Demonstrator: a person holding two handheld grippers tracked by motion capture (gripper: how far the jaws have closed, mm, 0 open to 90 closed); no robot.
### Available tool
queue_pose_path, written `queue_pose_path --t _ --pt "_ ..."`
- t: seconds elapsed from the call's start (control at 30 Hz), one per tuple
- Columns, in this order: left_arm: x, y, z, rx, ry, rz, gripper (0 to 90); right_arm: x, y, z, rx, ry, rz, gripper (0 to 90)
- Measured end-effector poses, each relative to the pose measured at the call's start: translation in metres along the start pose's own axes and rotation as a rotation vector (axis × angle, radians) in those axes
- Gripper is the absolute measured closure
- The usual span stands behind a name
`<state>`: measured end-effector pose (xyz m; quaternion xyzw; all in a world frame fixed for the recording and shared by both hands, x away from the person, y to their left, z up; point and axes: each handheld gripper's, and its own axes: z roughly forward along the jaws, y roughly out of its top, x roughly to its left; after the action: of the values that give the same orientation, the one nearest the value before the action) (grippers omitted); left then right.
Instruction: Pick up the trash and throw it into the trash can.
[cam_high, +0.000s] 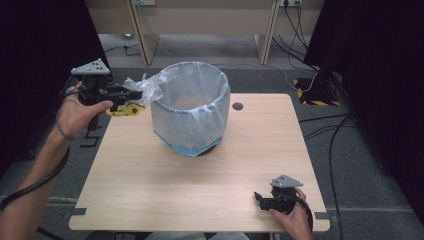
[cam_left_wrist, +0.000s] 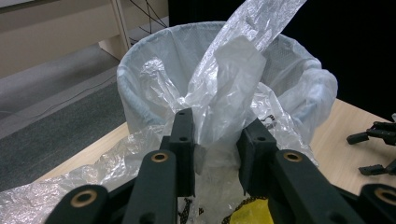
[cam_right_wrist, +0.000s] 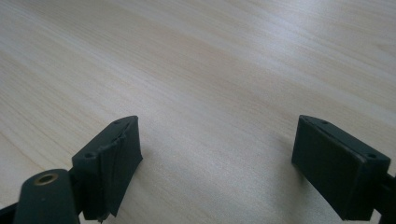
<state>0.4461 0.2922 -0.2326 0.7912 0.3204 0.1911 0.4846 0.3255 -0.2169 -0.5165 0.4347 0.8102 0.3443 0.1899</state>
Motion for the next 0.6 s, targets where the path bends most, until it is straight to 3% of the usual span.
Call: queue_pose_path --t 0.3,0.6 --pt "0.002 0.015 0.019 0.020 -0.010 0.001 70.3 0.000 0.000 0.000 -0.001 0.002 0.002 15.6" --pt "0.008 0.031 0.036 0.044 0.012 -0.005 70.2 0.000 0.000 0.000 -0.001 0.003 0.004 15.6"
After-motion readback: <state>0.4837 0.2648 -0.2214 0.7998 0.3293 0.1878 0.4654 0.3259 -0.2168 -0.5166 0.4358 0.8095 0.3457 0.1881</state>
